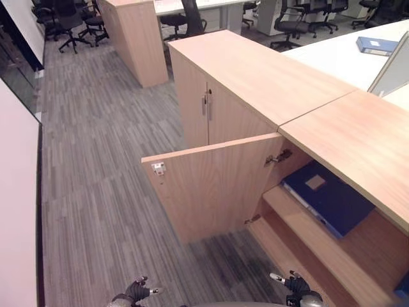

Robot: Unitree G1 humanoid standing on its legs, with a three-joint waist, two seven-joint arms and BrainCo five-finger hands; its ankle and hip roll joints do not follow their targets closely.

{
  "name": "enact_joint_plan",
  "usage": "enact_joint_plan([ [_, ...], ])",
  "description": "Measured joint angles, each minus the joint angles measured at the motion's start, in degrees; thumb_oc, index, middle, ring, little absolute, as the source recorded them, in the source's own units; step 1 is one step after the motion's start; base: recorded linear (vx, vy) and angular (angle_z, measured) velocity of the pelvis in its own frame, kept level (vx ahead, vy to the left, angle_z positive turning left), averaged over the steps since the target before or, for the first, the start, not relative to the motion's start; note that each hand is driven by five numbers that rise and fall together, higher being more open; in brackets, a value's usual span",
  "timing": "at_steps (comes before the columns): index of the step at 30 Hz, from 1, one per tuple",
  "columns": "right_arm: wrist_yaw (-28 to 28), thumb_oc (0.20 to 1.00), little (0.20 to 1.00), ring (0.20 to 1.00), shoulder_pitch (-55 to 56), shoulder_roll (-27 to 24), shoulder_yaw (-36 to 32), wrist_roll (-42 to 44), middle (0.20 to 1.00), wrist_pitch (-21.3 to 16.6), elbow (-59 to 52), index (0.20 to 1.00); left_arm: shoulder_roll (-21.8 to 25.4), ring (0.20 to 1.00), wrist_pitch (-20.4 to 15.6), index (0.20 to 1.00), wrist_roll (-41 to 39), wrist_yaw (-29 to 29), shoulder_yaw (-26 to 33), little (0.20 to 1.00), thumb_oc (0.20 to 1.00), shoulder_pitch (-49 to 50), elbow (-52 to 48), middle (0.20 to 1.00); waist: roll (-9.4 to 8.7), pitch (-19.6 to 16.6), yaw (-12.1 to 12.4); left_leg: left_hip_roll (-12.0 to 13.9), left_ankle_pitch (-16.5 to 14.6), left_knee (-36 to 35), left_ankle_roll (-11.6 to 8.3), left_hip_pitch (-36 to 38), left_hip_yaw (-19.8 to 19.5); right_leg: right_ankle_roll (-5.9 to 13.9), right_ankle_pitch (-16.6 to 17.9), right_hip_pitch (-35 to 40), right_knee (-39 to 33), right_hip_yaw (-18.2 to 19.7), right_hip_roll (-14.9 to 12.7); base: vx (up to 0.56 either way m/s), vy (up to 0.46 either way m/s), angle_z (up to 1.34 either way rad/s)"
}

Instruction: Put the empty folder in the office cabinet

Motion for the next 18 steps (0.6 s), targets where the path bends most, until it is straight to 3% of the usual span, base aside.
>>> enact_joint_plan([
  [3,0.4,1.000,1.000,1.000,-0.1,0.1,1.4,0.0,1.000,-0.1,0.0,1.000,0.3,1.000,0.0,1.000,1.1,0.3,0.8,1.000,1.000,0.1,0.6,1.000,0.01,1.2,1.2,1.1,-0.1,-0.9,0.95,1.2,0.8,0.36,0.4,-2.7,4.6,2.1,0.7,0.01,0.056,-0.22],
  [5,0.5,1.000,1.000,1.000,0.0,0.6,2.0,0.0,1.000,-0.1,0.0,1.000,0.6,1.000,0.0,1.000,1.1,0.5,1.9,1.000,1.000,0.0,1.5,1.000,-0.70,1.4,1.4,2.3,-0.1,-0.4,0.88,1.2,1.0,1.47,-2.0,-3.4,5.0,3.2,2.6,0.02,-0.016,-0.13],
  [6,0.5,1.000,1.000,1.000,0.0,0.7,2.6,0.0,1.000,-0.1,0.0,1.000,0.8,1.000,0.0,1.000,1.1,0.5,2.2,1.000,1.000,-0.1,1.8,1.000,-0.97,1.4,1.5,3.1,0.4,-0.3,0.22,1.1,1.0,1.19,-3.9,-3.5,4.3,2.7,5.2,0.03,-0.062,0.03],
  [7,0.4,1.000,1.000,1.000,-0.2,0.1,2.7,0.0,1.000,-0.1,-0.1,1.000,0.2,1.000,0.0,1.000,1.0,0.5,2.1,1.000,1.000,0.0,1.8,1.000,-0.88,1.6,1.6,3.6,0.9,-0.3,-0.62,0.3,0.8,-0.88,-4.5,-1.8,0.7,1.5,7.3,0.06,-0.112,0.13],
  [9,0.5,1.000,1.000,1.000,0.0,-1.4,2.2,0.0,1.000,-0.3,0.1,1.000,-1.7,1.000,-0.2,1.000,1.0,0.4,1.7,1.000,1.000,0.0,1.7,1.000,1.53,2.6,1.6,4.9,1.0,0.1,-0.72,0.3,0.2,-1.09,-4.2,-0.3,-1.1,1.3,8.8,0.06,-0.115,0.13],
  [12,0.5,1.000,1.000,1.000,0.8,-2.6,2.1,0.0,1.000,-0.3,0.0,1.000,-2.6,1.000,-0.2,1.000,1.0,0.4,1.7,1.000,1.000,0.1,1.6,1.000,3.23,2.5,1.5,5.5,1.0,0.7,-0.76,0.0,-0.4,-1.47,-3.9,1.2,-3.2,1.1,9.8,0.07,-0.095,0.09],
  [18,0.6,1.000,1.000,1.000,3.9,-4.2,1.8,-0.1,1.000,-0.4,0.1,1.000,-2.8,1.000,-0.6,1.000,0.8,0.3,1.3,1.000,1.000,0.3,-2.3,1.000,4.17,0.0,1.3,5.8,1.0,1.1,-0.79,0.1,-2.1,-1.68,-3.4,3.9,-6.3,0.7,10.7,0.03,-0.130,0.13],
])
